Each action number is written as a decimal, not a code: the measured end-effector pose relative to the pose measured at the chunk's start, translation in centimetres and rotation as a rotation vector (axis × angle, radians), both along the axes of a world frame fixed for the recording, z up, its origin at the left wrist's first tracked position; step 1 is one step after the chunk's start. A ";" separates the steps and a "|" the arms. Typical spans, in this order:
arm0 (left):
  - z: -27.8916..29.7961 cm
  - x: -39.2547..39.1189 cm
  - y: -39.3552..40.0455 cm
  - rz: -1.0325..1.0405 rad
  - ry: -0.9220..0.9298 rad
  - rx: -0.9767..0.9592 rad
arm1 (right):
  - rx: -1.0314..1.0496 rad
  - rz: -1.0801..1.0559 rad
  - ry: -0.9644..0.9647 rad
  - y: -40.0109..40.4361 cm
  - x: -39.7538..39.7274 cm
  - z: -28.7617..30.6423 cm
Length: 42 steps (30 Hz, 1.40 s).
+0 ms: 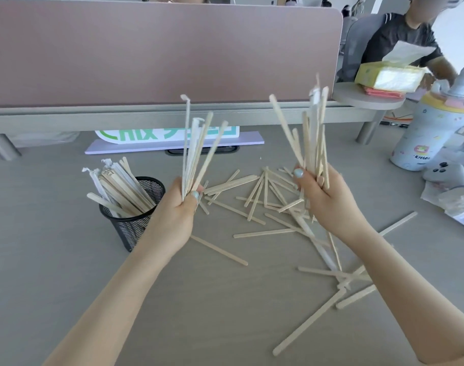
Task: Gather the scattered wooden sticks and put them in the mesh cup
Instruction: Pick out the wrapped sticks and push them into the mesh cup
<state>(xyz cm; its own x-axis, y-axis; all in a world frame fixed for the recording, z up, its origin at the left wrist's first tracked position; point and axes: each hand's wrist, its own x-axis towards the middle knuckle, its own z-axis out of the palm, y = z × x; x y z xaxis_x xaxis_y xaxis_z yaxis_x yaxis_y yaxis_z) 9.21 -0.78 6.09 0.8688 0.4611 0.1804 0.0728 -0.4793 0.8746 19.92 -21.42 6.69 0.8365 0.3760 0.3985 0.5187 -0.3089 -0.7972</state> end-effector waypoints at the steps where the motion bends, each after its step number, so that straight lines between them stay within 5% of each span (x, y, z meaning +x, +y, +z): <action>1: -0.4 0.2 -0.1 0.011 -0.033 -0.055 | 0.062 -0.027 0.015 0.4 -0.1 0.1; 10: -4.6 0.0 -1.8 0.047 -0.224 -0.089 | 0.367 -0.133 0.211 2.7 0.0 -2.0; 18: -6.1 0.1 -2.1 0.064 -0.259 -0.148 | 0.338 -0.130 0.066 3.1 -0.9 -2.4; 25: -5.8 -0.2 -2.2 0.068 -0.364 -0.195 | 0.459 -0.058 0.156 3.5 -1.6 -2.3; 31: -5.7 -0.3 -2.2 0.048 -0.382 -0.094 | 0.377 -0.096 0.020 3.6 -2.0 -2.1; 42: -5.7 -0.3 -2.3 0.025 -0.407 -0.014 | 0.371 -0.068 0.170 3.9 -1.4 -1.9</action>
<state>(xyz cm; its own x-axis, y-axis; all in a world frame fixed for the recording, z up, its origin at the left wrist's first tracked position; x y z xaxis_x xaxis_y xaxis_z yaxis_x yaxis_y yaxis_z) 8.87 -3.08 0.43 0.7164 0.4859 0.5007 -0.2692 -0.4695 0.8409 18.47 -17.55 4.83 0.9202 0.1738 0.3509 0.3584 -0.0132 -0.9335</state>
